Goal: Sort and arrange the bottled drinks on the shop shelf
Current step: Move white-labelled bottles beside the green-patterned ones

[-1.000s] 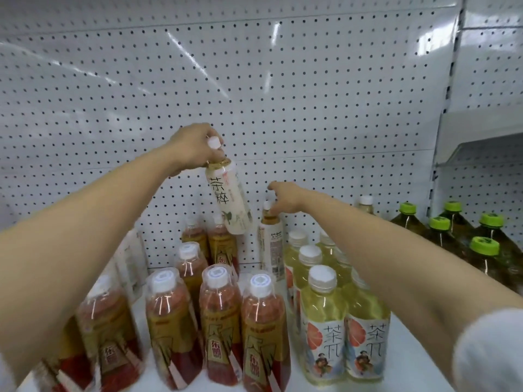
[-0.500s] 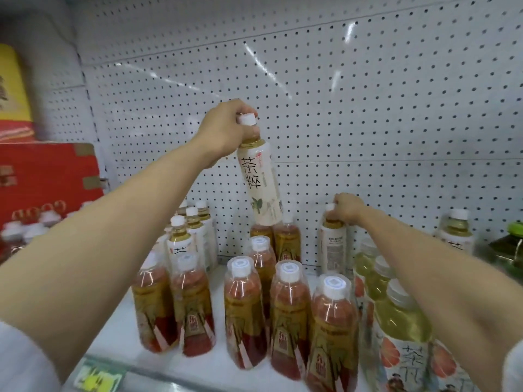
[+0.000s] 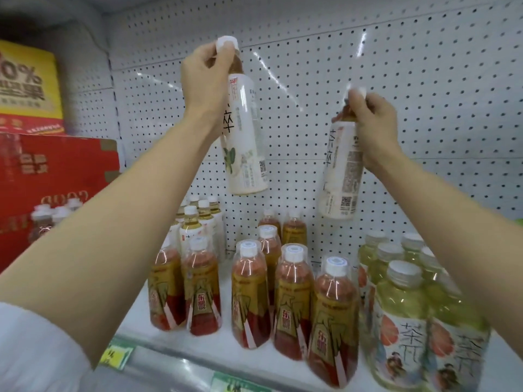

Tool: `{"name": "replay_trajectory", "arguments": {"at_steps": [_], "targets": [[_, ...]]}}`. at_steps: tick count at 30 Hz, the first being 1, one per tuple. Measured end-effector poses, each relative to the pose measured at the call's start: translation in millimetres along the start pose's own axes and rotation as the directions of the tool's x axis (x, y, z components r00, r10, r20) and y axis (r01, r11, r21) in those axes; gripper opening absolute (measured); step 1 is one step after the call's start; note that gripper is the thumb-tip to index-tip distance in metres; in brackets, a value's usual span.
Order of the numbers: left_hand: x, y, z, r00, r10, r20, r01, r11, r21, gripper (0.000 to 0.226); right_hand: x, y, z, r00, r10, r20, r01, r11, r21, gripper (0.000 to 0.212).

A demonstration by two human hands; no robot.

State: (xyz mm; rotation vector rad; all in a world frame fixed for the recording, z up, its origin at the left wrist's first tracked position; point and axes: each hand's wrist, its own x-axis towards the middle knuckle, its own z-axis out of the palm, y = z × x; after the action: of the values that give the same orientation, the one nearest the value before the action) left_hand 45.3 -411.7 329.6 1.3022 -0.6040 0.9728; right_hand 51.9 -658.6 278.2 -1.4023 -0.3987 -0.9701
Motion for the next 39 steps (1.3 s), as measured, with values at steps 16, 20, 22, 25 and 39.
{"name": "replay_trajectory", "arguments": {"at_steps": [16, 20, 22, 25, 39], "targets": [[-28, -9, -107, 0.971, -0.161, 0.178, 0.200, 0.953, -0.228, 0.028, -108, -47, 103, 0.973, 0.103, 0.208, -0.148, 0.965, 0.215, 0.033], [-23, -20, -157, 0.972, -0.158, 0.174, 0.194, 0.956, -0.220, 0.026, -132, -35, 142, 0.965, 0.140, 0.221, -0.193, 0.952, 0.239, 0.032], [-19, -30, -181, 0.977, -0.147, 0.156, 0.180, 0.959, -0.220, 0.026, -143, -27, 161, 0.965, 0.153, 0.211, -0.204, 0.948, 0.245, 0.030], [-16, -47, -211, 0.977, -0.158, 0.146, 0.186, 0.961, -0.203, 0.027, -158, -18, 181, 0.960, 0.173, 0.221, -0.227, 0.940, 0.252, 0.033], [-64, -167, -286, 0.960, -0.281, -0.012, 0.281, 0.960, -0.001, 0.030, -205, 11, 209, 0.903, 0.236, 0.359, -0.345, 0.896, 0.279, 0.036]]}}
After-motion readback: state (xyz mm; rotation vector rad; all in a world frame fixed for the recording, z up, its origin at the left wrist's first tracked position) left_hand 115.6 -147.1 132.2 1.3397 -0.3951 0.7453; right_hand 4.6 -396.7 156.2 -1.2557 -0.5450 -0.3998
